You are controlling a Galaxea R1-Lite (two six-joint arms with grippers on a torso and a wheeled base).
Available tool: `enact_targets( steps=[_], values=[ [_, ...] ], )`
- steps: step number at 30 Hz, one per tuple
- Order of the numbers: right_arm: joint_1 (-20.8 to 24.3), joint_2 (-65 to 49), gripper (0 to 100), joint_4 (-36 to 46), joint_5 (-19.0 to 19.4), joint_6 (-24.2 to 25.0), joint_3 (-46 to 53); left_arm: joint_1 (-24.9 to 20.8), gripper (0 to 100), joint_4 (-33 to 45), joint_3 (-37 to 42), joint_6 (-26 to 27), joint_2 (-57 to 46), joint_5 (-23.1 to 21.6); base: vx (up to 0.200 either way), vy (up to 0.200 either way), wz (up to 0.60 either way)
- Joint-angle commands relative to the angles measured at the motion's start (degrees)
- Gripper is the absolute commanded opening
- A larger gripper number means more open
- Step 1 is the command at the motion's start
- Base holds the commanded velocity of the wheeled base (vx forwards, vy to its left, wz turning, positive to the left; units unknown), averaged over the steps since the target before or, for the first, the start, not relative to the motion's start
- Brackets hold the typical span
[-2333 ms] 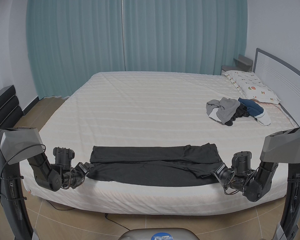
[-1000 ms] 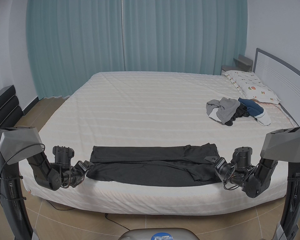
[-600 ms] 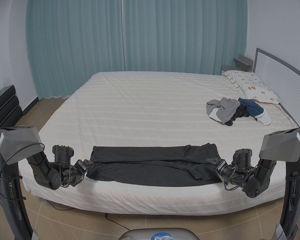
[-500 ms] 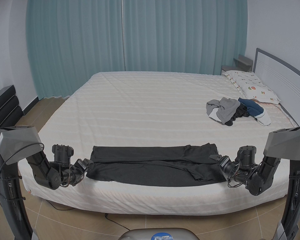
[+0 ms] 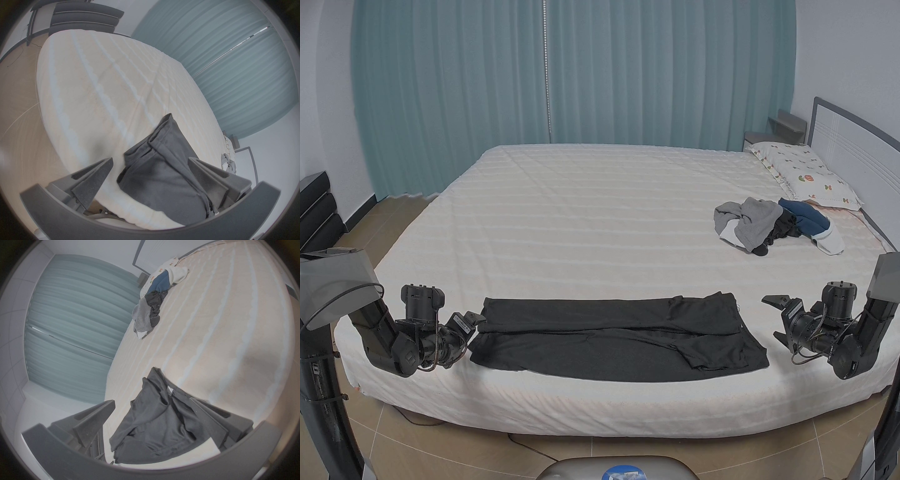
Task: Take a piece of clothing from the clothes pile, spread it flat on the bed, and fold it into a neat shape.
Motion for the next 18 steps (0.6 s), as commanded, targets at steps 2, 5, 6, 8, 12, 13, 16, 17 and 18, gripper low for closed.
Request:
enact_targets(
  steps=[2,5,6,8,12,13,16,17,18],
  values=[
    [-2.3,0.8,100,-1.9,2.8,2.1,1.1,0.0,100,0.0,-0.3,0.0,0.0,0.0,0.000,0.000,0.00],
    [-2.4,1.2,100,-3.6,3.0,2.6,1.9,0.0,100,0.0,-0.5,0.1,0.2,0.0,0.000,0.000,0.00],
    [-2.4,1.3,100,-3.8,3.0,2.6,2.1,0.0,100,0.0,-0.7,0.2,0.2,0.0,0.000,0.000,0.00],
    [-2.3,1.4,100,-4.1,3.0,2.6,2.4,0.0,100,0.0,-1.2,0.1,0.3,0.0,0.000,0.000,0.00],
    [-2.1,1.8,100,-4.2,3.0,2.6,3.0,0.0,100,0.0,-1.3,0.1,0.3,0.0,0.000,0.000,0.00],
    [-2.1,2.1,100,-4.2,3.1,2.6,3.0,0.0,100,-0.1,-1.2,0.1,0.4,0.0,0.000,0.000,0.00],
    [-2.1,3.2,100,-4.3,3.0,2.6,3.0,0.0,100,-0.1,-1.3,0.0,0.3,0.0,0.000,0.000,0.00],
    [-2.1,3.5,100,-4.3,3.0,2.6,2.9,0.0,100,0.0,-1.2,0.0,0.3,0.0,0.000,0.000,0.00],
    [-2.2,3.7,100,-4.3,3.0,2.6,2.8,0.0,100,0.0,-1.1,0.1,0.3,0.0,0.000,0.000,0.00]
  ],
)
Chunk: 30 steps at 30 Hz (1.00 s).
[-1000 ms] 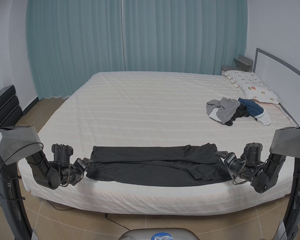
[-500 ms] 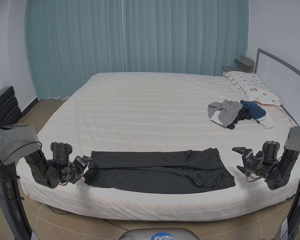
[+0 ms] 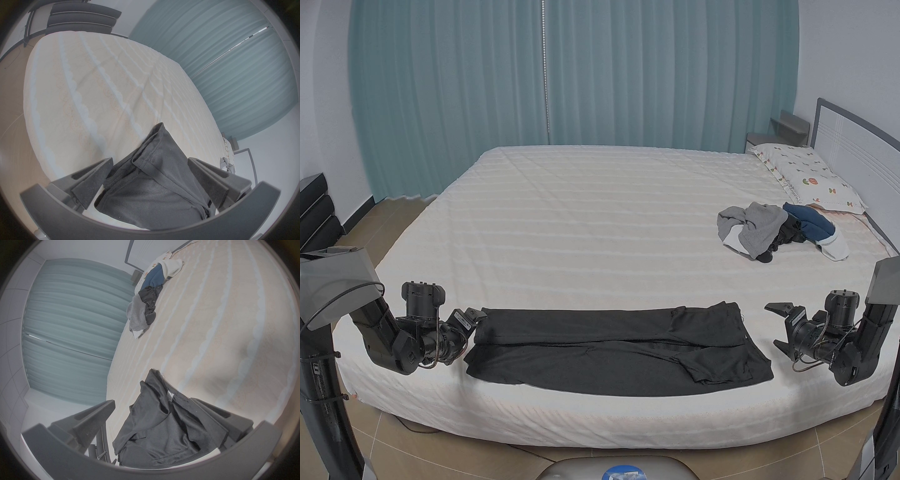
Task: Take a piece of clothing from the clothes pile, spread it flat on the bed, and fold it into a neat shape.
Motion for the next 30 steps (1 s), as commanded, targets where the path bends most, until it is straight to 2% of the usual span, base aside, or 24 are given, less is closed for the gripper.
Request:
enact_targets(
  steps=[1,25,30],
  values=[
    [-0.1,1.5,100,0.0,0.0,0.0,-0.1,0.0,100,0.0,0.1,0.0,0.1,0.0,0.000,0.000,0.00],
    [0.2,4.4,100,-1.5,0.7,-0.3,-0.1,-0.4,100,1.4,-1.5,0.5,-3.0,0.0,0.000,0.000,0.00],
    [0.3,4.4,100,-1.5,0.7,-0.3,0.0,-0.4,100,1.4,-1.8,7.6,-2.7,-0.1,0.000,0.000,0.00]
  ],
)
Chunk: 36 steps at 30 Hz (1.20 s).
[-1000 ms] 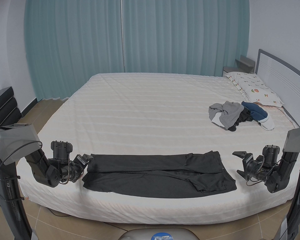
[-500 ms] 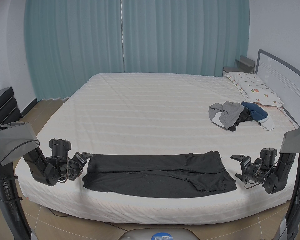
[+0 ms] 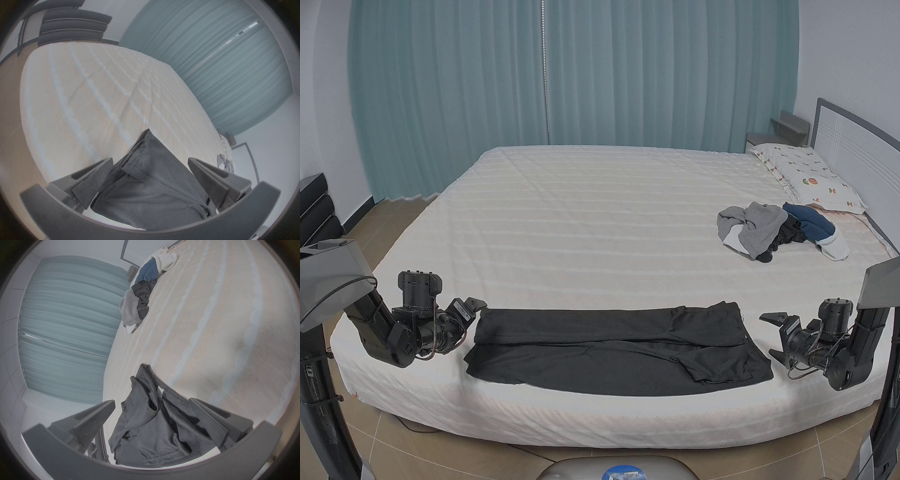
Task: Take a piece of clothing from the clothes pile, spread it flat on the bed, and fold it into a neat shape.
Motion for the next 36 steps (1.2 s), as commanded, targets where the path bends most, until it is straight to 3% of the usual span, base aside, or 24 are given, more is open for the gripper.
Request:
enact_targets(
  steps=[1,7,13,18,23,36],
  values=[
    [0.0,0.2,100,0.0,0.0,0.0,0.1,0.1,100,0.0,-0.2,4.9,0.3,-0.1,0.000,0.000,0.00],
    [0.1,0.4,100,-0.1,0.0,0.0,0.1,-0.1,100,3.4,-3.0,12.0,3.1,-1.7,0.000,0.000,0.00],
    [0.1,0.4,100,-0.1,0.0,0.0,0.1,-0.4,100,4.3,-7.7,14.2,7.2,-1.7,0.000,0.000,0.00],
    [0.1,0.4,100,-0.1,0.0,-0.1,0.1,-0.5,100,8.3,-13.6,22.3,12.3,-1.6,0.000,0.000,0.00],
    [0.2,0.4,100,-0.1,0.0,-0.1,0.1,-0.8,100,12.5,-16.5,23.0,12.5,-1.5,0.000,0.000,0.00],
    [0.2,0.4,100,-0.2,0.0,-0.1,0.2,-3.1,100,12.1,-14.6,23.3,12.1,-1.3,0.000,0.000,0.00]
  ],
)
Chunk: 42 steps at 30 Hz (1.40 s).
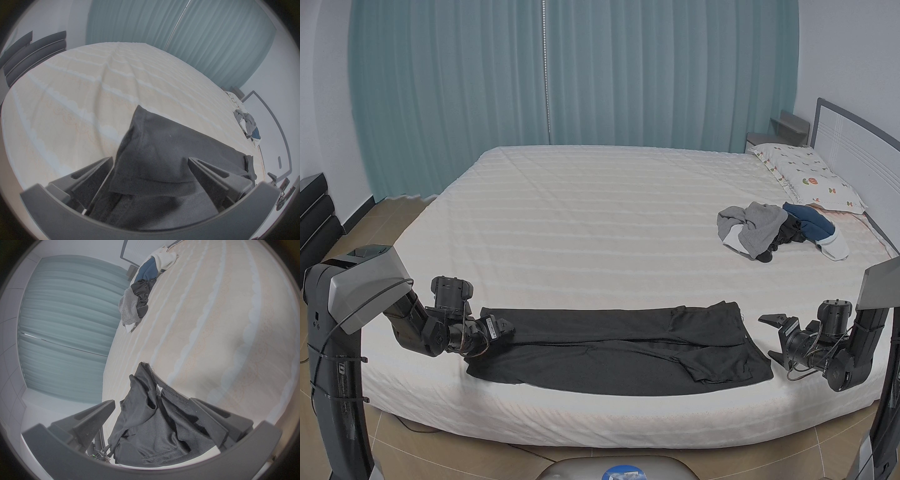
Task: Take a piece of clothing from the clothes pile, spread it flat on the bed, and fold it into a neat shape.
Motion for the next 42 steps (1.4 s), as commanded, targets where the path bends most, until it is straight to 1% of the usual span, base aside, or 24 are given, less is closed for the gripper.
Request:
enact_targets(
  steps=[1,8,12,17,18,27,30,42],
  values=[
    [0.0,0.1,100,0.0,0.0,0.0,0.0,-0.9,100,-0.1,1.0,-0.1,-0.3,0.0,0.000,0.000,0.00],
    [0.0,0.1,100,-0.1,0.0,0.0,0.0,-2.4,100,-0.3,4.6,0.7,-3.8,-0.2,0.000,0.000,0.00],
    [0.0,0.1,100,-0.1,0.0,-0.1,0.1,-2.9,100,-1.7,4.7,0.7,-3.4,0.0,0.000,0.000,0.00],
    [0.0,0.1,100,-0.1,0.0,0.0,0.0,-2.3,100,-2.5,4.2,0.7,-2.9,0.0,0.000,0.000,0.00],
    [0.0,0.1,100,-0.1,0.0,0.0,0.0,-2.3,0,-2.5,4.3,0.6,-2.7,0.0,0.000,0.000,0.00],
    [0.0,0.1,100,-0.1,0.0,0.0,0.0,-2.0,0,-2.4,4.7,0.6,-2.8,0.3,0.000,0.000,0.00],
    [0.0,0.1,100,-0.1,0.0,0.0,0.1,-0.9,0,-2.5,5.7,0.7,-3.1,0.4,0.000,0.000,0.00],
    [0.0,0.0,100,-0.1,0.0,0.0,0.0,-0.9,0,-2.5,4.7,0.0,-3.6,0.5,0.000,0.000,0.00]
  ],
)
